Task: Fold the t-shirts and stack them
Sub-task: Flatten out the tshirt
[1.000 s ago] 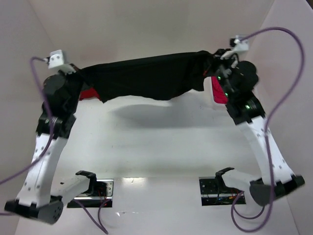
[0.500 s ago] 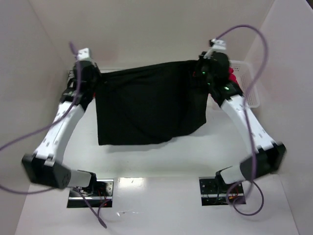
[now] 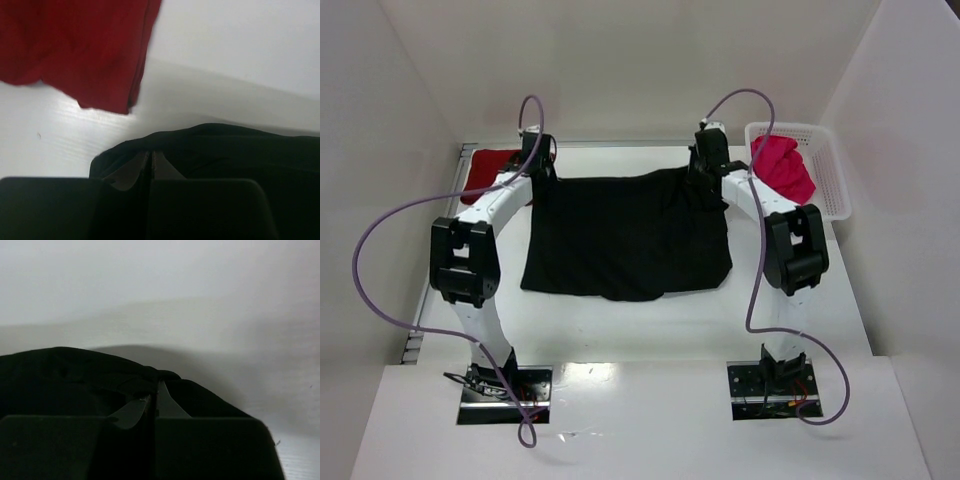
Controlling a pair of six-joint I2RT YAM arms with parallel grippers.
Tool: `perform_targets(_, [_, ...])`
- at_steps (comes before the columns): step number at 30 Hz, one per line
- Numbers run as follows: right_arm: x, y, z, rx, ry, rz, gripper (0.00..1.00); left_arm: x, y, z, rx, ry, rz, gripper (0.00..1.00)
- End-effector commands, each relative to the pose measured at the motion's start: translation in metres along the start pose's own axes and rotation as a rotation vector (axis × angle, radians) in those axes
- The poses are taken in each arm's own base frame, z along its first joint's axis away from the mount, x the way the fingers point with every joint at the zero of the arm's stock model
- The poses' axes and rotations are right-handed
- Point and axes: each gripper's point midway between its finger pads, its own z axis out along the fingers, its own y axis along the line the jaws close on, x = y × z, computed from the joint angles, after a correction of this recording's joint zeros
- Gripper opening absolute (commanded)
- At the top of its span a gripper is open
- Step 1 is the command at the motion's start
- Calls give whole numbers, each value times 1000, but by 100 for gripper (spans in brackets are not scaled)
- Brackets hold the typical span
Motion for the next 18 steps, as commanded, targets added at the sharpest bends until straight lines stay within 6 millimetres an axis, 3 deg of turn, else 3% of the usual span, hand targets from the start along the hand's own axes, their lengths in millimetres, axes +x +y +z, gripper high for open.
perform_targets(1, [-115,14,-43,-41,-310,37,0,-80,-13,-22,45,-221,-25,0])
perform_targets(3, [-132,16,-61,-48,-341,31,0,-94,-9,-37,47,-251,-29,0])
perform_targets(4, [-151,17,-86,-61,-393,32,0,-110,-8,-58,63,-297,-42,0])
perform_targets(6, [-159,15,-113,-73,-435,40,0,-116,-7,-83,86,-324,-49,0])
perform_targets(7, [-176,14,-151,-90,-501,44,0,-129,-5,-115,118,-378,-63,0])
perform_targets(8, [-171,10,-162,-90,-503,45,0,-130,-2,-128,124,-395,-68,0])
perform_targets(10, [-173,8,-195,-116,-543,49,0,-124,10,-169,149,-442,-79,0])
perform_targets(11, [-172,2,-230,-129,-588,58,0,-118,11,-182,159,-445,-76,0])
perform_targets(12, [-170,0,-247,-145,-609,59,0,-113,16,-194,164,-453,-87,0])
perform_targets(13, [-167,-4,-264,-147,-624,53,0,-110,22,-226,185,-488,-93,0])
perform_targets(14, [-161,-7,-299,-184,-665,53,0,-98,28,-233,183,-475,-100,0])
perform_targets(15, [-159,-8,-316,-202,-687,52,0,-89,33,-245,193,-472,-98,0])
perform_targets(16, [-152,-10,-331,-215,-690,49,0,-89,38,-283,239,-539,-123,0])
perform_targets(17, [-148,-8,-346,-249,-703,41,0,-84,42,-299,264,-560,-125,0])
perform_targets(18, [-146,-11,-378,-277,-752,42,0,-77,46,-310,279,-574,-126,0])
